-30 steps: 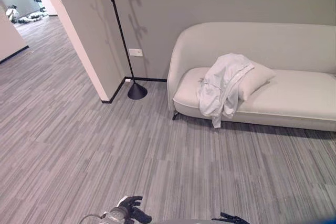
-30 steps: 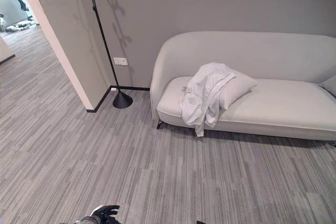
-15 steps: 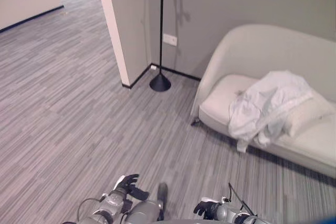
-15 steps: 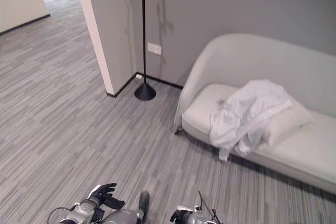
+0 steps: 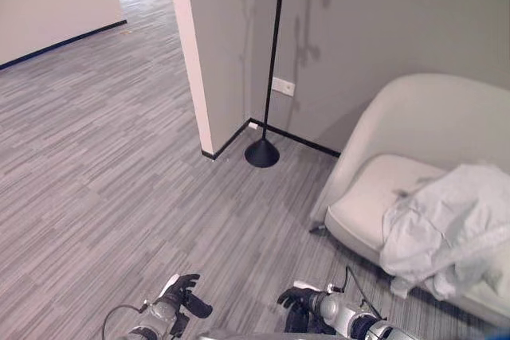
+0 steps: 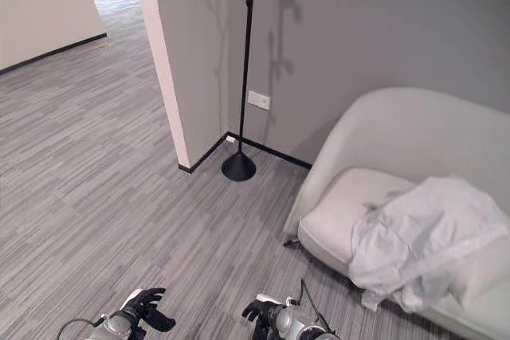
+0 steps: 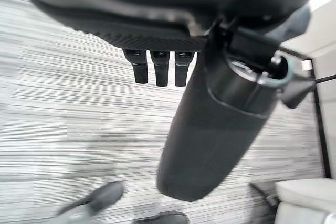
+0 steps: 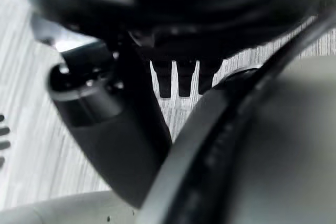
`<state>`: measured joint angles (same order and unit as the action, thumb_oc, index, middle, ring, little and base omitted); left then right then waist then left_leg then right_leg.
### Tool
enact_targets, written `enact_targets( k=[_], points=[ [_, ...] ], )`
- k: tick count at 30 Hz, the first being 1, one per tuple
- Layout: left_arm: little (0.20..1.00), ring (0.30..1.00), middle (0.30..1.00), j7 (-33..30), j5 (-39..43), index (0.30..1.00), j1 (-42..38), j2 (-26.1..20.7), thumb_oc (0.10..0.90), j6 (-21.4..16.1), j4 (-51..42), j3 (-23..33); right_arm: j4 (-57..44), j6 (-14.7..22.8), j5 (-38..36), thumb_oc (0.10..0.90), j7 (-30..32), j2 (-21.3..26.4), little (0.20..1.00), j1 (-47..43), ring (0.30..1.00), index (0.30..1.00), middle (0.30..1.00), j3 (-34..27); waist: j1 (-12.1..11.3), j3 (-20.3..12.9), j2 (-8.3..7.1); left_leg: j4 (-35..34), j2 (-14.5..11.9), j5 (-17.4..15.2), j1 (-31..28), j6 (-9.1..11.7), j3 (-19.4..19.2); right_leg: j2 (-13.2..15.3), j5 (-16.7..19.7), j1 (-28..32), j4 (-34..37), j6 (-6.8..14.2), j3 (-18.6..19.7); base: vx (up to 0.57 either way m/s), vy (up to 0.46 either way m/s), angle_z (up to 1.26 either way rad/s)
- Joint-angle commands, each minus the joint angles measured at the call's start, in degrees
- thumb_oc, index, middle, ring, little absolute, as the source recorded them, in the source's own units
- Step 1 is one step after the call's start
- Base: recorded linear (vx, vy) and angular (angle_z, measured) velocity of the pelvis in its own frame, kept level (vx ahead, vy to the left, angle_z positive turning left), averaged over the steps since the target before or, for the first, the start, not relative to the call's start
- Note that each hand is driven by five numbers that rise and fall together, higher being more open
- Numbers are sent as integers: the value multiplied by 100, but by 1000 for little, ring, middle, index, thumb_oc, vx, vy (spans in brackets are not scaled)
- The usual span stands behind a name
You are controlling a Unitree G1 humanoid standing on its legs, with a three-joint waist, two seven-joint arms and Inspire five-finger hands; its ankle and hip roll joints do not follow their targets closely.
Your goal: Hang the clothes on the sofa on the clothes rack.
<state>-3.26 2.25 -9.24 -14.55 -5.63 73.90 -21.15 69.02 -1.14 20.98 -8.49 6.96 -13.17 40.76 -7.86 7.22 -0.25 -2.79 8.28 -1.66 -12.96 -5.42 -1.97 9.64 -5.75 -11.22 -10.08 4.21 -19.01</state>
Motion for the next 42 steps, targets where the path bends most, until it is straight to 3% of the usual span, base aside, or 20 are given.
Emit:
enact_targets(
  k=[1, 3, 6, 8, 9, 10, 12, 14, 17, 18, 19, 20, 23, 27, 32, 33, 36, 38, 39, 42],
  points=[
    [900, 900, 900, 16, 10, 900, 70, -204, 800, -24, 614, 521, 338, -129, -266, 800, -77, 212, 900, -18, 900, 900, 900, -1, -121, -88, 204, 448, -255, -657, 353, 26, 263, 621, 1181, 1018, 880, 199, 43, 384, -195, 2],
    [900, 900, 900, 78, -31, 900, 317, -315, 800, 62, 942, 791, 504, -138, -317, 800, -167, 226, 900, 130, 900, 900, 900, -210, -182, -237, 183, 575, -257, -827, 300, 34, 294, 958, 1513, 1258, 1032, 273, 5, 426, -278, 8],
    [900, 900, 900, 97, 47, 900, 622, -448, 800, 102, 1260, 1224, 722, -113, -671, 800, -188, 306, 900, 488, 900, 900, 900, -701, -134, -484, -3, 671, -349, -1031, 217, 167, 396, 1067, 1718, 1467, 934, 349, 626, 493, -527, 23],
    [900, 900, 900, 94, 269, 900, 812, -500, 800, 61, 1319, 1555, 797, -80, -1217, 800, -38, 466, 900, 612, 900, 900, 900, -1248, -133, -563, -74, 668, -536, -1074, 108, 324, 340, 883, 1352, 1395, 783, 405, 750, 448, -685, 12],
    [900, 900, 900, 20, 581, 900, 852, -466, 800, -65, 1346, 1740, 846, 53, -1844, 800, 274, 698, 900, 655, 900, 900, 900, -1874, 41, -534, -47, 857, -917, -802, 83, 518, 302, 497, 760, 1293, 527, 249, 871, 324, -691, -30],
    [900, 900, 900, 14, 739, 900, 825, -466, 800, -96, 1283, 1784, 748, 89, -1991, 800, 370, 800, 900, 707, 900, 900, 900, -2050, 104, -468, -52, 1025, -1029, -646, 194, 565, 328, 352, 605, 1232, 422, 150, 905, 394, -859, -23],
    [900, 900, 900, -57, 952, 900, 773, -358, 800, -208, 1164, 1741, 568, 213, -2332, 800, 621, 1012, 900, 951, 900, 900, 900, -2441, 273, -358, -75, 1583, -1199, -77, 420, 667, 361, 45, 490, 1270, 402, -31, 891, 307, -644, -32],
    [900, 900, 900, -101, 788, 900, 561, -164, 800, -247, 893, 1329, -161, 299, -2591, 800, 876, 1332, 900, 1440, 900, 900, 900, -2807, 582, -229, -151, 2635, -1687, 517, 910, 713, -191, -385, 312, 1599, 879, -313, 875, 287, -709, -32],
    [900, 900, 900, -161, 744, 900, 362, -24, 800, -257, 763, 1074, -532, 319, -2672, 800, 978, 1446, 900, 1693, 900, 900, 900, -2910, 733, -121, -200, 3443, -2054, 523, 1243, 625, -737, -585, 260, 1763, 1073, -439, 905, 75, -275, -3],
    [900, 900, 900, -180, 714, 900, 226, 59, 800, -249, 705, 939, -596, 292, -2653, 800, 998, 1456, 900, 1768, 900, 900, 900, -2923, 773, -67, -224, 3625, -1921, 218, 1398, 577, -804, -606, 265, 1777, 1118, -446, 1016, 49, -26, -41],
    [900, 900, 900, -243, 700, 900, -93, 228, 800, -320, 513, 637, -461, 255, -2677, 800, 1035, 1383, 900, 1917, 900, 900, 900, -2961, 830, -34, -247, 3449, -1182, -391, 1772, 508, -541, -639, 293, 1716, 1131, -369, 1233, 86, -10, -60],
    [900, 900, 900, -225, 740, 900, -197, 292, 800, -379, 354, 441, -318, 272, -2732, 800, 1031, 1360, 900, 1984, 900, 900, 900, -2983, 862, -42, -244, 3087, -827, -582, 1885, 475, -417, -656, 299, 1682, 1099, -323, 1239, 65, 33, -54],
    [900, 900, 900, -214, 671, 900, -390, 389, 800, -345, 210, 96, -70, 231, -2783, 800, 961, 1314, 900, 2058, 900, 900, 900, -2924, 978, -75, -156, 2100, -510, -822, 1717, 341, -487, -752, 199, 1564, 907, -261, 1325, 111, 55, -48],
    [900, 900, 900, -10, 373, 900, -441, 624, 800, -288, 460, -361, 708, 292, -3199, 800, 1087, 1104, 900, 2064, 900, 900, 900, -3307, 1085, -121, -140, 1170, -368, -770, 1354, 104, -524, -883, 28, 1298, 242, -163, 1248, 179, 63, -30],
    [900, 900, 900, 281, -295, 900, -252, 554, 800, -133, 673, -641, 1131, 285, -3297, 800, 908, 856, 900, 2037, 900, 900, 900, -3276, 1094, -42, -54, 268, -472, -549, 750, 67, -925, -313, 261, 600, -1110, 183, 495, 144, 100, -80],
    [900, 900, 900, 353, -447, 900, -159, 550, 800, -156, 602, -746, 1203, 269, -3305, 800, 875, 777, 900, 2085, 900, 900, 900, -3251, 1062, -61, 73, 108, -546, -614, 591, 82, -968, -88, 139, 811, -718, 132, 140, 166, 72, -29],
    [900, 900, 900, 397, -562, 900, -137, 540, 800, -177, 563, -829, 1232, 268, -3324, 800, 858, 751, 900, 2069, 900, 900, 900, -3267, 1040, -71, 116, 31, -580, -607, 558, 91, -956, -34, 164, 934, -399, 103, 39, 99, 4, -5],
    [900, 900, 900, 414, -742, 900, -85, 497, 800, -212, 581, -937, 1225, 311, -3374, 800, 865, 736, 900, 2048, 900, 900, 900, -3318, 1020, -103, 136, -46, -585, -590, 552, 105, -926, -6, 427, 1029, 214, 155, 220, 80, -40, 10],
    [900, 900, 900, 380, -856, 900, -16, 432, 800, -217, 620, -880, 1127, 338, -3370, 800, 935, 750, 900, 2049, 900, 900, 900, -3394, 980, -138, 145, -86, -589, -568, 577, 92, -956, 102, 848, 1023, 720, 240, 424, 30, -38, 16],
    [900, 900, 900, 294, -947, 900, 92, 347, 800, -200, 702, -757, 881, 425, -3397, 800, 1093, 815, 900, 2077, 900, 900, 900, -3587, 916, -160, 136, -60, -651, -598, 527, 121, -923, 340, 1333, 996, 1109, 366, 634, 125, -152, 14]
  ],
)
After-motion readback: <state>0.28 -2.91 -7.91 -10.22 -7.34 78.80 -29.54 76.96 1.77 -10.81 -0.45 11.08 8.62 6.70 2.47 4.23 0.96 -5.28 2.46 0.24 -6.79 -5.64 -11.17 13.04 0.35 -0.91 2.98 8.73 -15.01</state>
